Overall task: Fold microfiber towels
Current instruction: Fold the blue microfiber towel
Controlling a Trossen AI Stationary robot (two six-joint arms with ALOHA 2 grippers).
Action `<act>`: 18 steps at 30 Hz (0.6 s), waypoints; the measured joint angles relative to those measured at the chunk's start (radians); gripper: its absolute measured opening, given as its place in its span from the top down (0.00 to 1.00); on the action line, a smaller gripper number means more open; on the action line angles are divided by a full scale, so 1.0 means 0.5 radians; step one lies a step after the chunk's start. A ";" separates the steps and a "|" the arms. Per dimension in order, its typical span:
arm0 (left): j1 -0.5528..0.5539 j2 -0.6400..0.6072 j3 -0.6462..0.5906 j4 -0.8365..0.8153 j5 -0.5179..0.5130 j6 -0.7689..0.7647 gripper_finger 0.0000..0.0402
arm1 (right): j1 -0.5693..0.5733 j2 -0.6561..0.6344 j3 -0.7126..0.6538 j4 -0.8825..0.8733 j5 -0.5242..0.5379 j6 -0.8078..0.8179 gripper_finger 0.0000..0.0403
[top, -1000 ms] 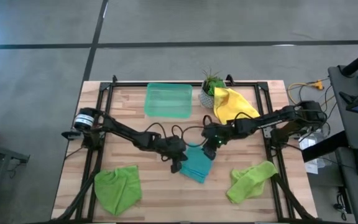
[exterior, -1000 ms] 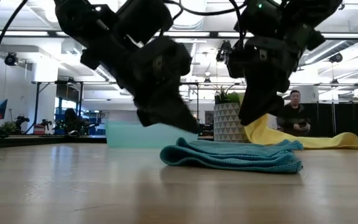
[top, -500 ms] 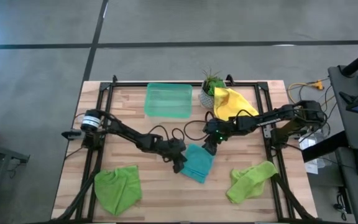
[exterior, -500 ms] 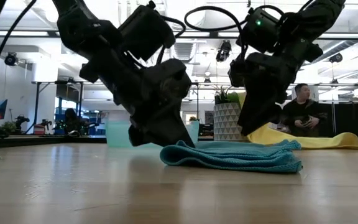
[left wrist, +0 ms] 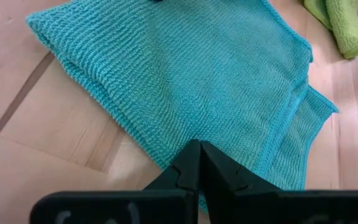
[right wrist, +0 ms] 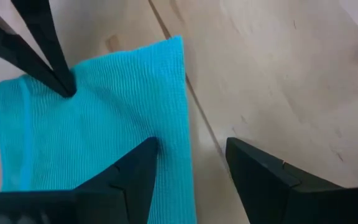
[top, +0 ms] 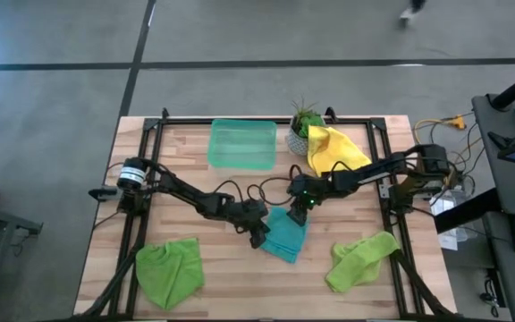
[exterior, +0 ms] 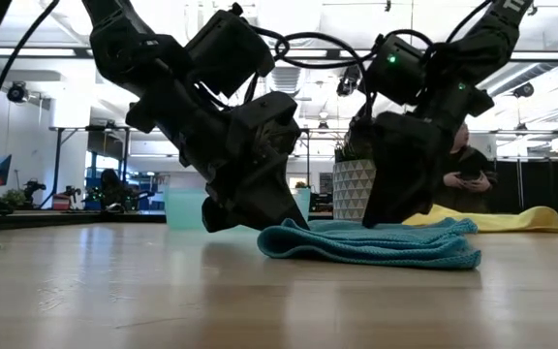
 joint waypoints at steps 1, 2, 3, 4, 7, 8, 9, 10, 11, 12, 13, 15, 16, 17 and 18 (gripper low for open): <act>0.000 0.000 0.000 0.000 0.000 0.000 1.00 | 0.001 0.004 0.000 0.001 -0.008 -0.001 0.53; -0.001 0.000 0.000 -0.001 0.000 0.000 1.00 | 0.003 0.007 0.002 0.002 -0.022 -0.006 0.54; -0.002 0.000 0.000 -0.002 -0.001 0.000 1.00 | 0.003 0.010 0.002 0.005 -0.043 -0.015 0.55; -0.001 0.000 0.000 -0.002 0.000 0.000 1.00 | 0.005 0.011 0.002 0.008 -0.063 -0.021 0.56; -0.001 0.000 0.000 -0.003 0.000 0.001 1.00 | 0.019 0.013 -0.001 0.010 -0.071 -0.032 0.62; 0.000 0.000 -0.001 -0.003 -0.001 0.001 1.00 | 0.022 0.014 -0.001 0.009 -0.073 -0.040 0.65; 0.001 0.000 -0.001 -0.003 0.000 0.000 1.00 | 0.022 0.015 -0.002 0.008 -0.077 -0.044 0.68; 0.001 0.000 -0.001 -0.003 -0.001 0.001 1.00 | 0.023 0.015 -0.002 0.007 -0.084 -0.044 0.71; 0.001 0.000 -0.001 -0.004 -0.001 0.001 1.00 | 0.024 0.016 -0.003 0.004 -0.091 -0.043 0.74; 0.001 0.000 -0.001 -0.004 -0.001 0.001 1.00 | 0.024 0.016 -0.003 0.001 -0.097 -0.042 0.77; 0.001 0.000 -0.001 -0.004 -0.002 0.001 1.00 | 0.025 0.017 -0.004 -0.002 -0.103 -0.042 0.80; 0.002 0.000 -0.001 -0.004 -0.005 0.001 1.00 | 0.026 0.018 -0.005 -0.006 -0.111 -0.043 0.85; 0.002 0.000 -0.001 -0.004 -0.007 0.001 1.00 | 0.026 0.018 -0.005 -0.008 -0.112 -0.043 0.88; 0.002 0.000 -0.002 -0.004 -0.007 0.001 1.00 | 0.026 0.018 -0.005 -0.010 -0.118 -0.044 0.91; 0.002 0.000 -0.002 -0.004 -0.007 0.000 1.00 | 0.026 0.017 -0.004 -0.012 -0.129 -0.046 0.93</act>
